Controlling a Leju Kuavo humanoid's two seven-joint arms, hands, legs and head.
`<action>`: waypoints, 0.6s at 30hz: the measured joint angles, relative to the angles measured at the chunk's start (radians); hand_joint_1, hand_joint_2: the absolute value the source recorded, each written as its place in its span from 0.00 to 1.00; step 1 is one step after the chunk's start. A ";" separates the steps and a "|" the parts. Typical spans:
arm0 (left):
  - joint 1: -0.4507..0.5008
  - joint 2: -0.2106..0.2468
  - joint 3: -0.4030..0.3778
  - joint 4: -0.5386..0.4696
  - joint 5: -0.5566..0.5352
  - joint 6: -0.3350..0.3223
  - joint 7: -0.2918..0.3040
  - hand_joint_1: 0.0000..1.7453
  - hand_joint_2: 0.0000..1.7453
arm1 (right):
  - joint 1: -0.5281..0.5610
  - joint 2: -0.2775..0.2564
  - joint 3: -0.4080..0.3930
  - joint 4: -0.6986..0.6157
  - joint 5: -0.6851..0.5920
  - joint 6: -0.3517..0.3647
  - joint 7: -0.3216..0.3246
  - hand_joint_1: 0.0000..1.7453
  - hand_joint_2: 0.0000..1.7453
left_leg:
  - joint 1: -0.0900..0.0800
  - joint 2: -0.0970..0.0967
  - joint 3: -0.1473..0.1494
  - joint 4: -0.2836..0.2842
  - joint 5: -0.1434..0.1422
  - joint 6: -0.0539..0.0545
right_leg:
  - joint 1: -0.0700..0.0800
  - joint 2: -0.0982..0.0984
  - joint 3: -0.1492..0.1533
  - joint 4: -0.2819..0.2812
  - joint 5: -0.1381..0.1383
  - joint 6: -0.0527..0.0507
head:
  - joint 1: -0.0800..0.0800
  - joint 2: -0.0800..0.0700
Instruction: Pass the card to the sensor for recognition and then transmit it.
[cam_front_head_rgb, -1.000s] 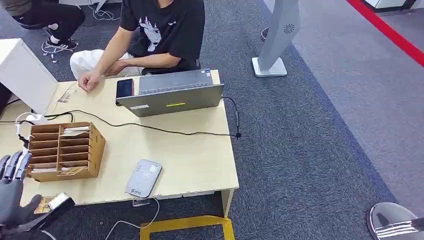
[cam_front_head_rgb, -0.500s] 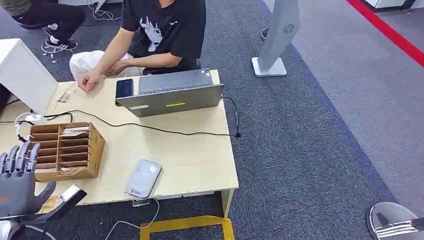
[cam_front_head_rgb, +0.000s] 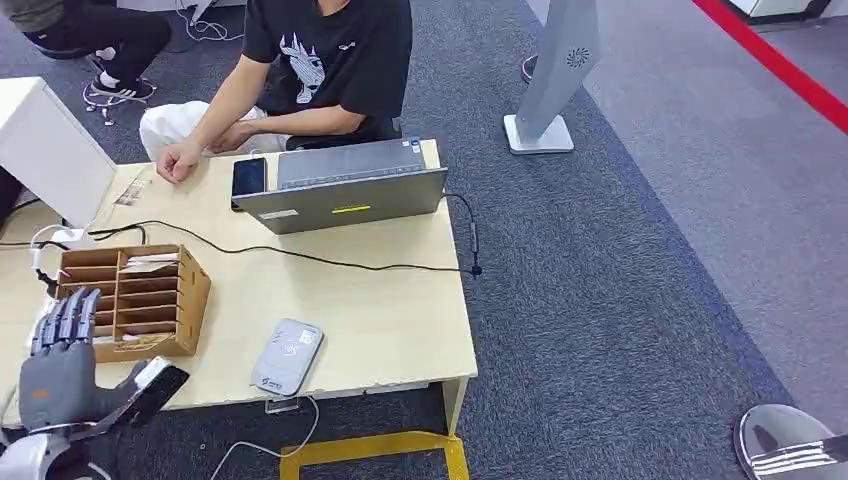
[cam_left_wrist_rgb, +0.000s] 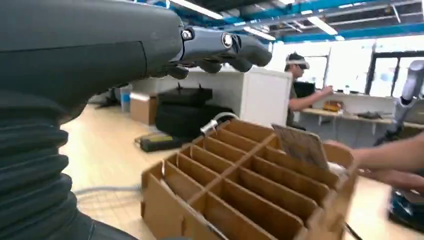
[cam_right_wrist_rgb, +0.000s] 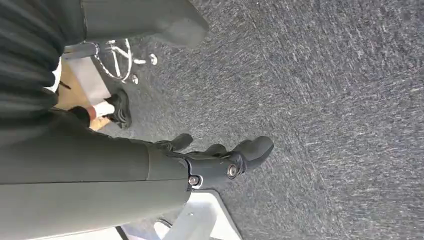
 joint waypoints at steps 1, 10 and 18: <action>0.000 -0.005 -0.006 -0.001 0.008 -0.010 0.003 0.00 1.00 | 0.000 0.000 -0.001 -0.002 -0.002 0.001 0.001 0.00 1.00 | 0.000 0.000 0.000 0.000 0.000 0.000 | 0.000 0.000 0.000 0.000 0.000 0.000 | 0.000 0.000; -0.003 0.001 -0.036 -0.014 0.043 -0.234 0.114 0.00 1.00 | 0.001 0.000 -0.010 -0.041 -0.023 0.042 0.030 0.00 1.00 | 0.001 0.000 0.000 0.000 0.000 0.000 | 0.000 0.001 0.000 0.000 0.000 0.000 | 0.000 0.000; -0.002 0.054 -0.042 -0.030 0.006 -0.281 0.164 0.00 1.00 | 0.001 0.006 -0.019 -0.069 -0.034 0.047 0.034 0.00 1.00 | 0.001 0.000 0.000 0.000 0.000 0.000 | 0.000 0.000 0.000 0.000 0.000 0.000 | 0.000 0.000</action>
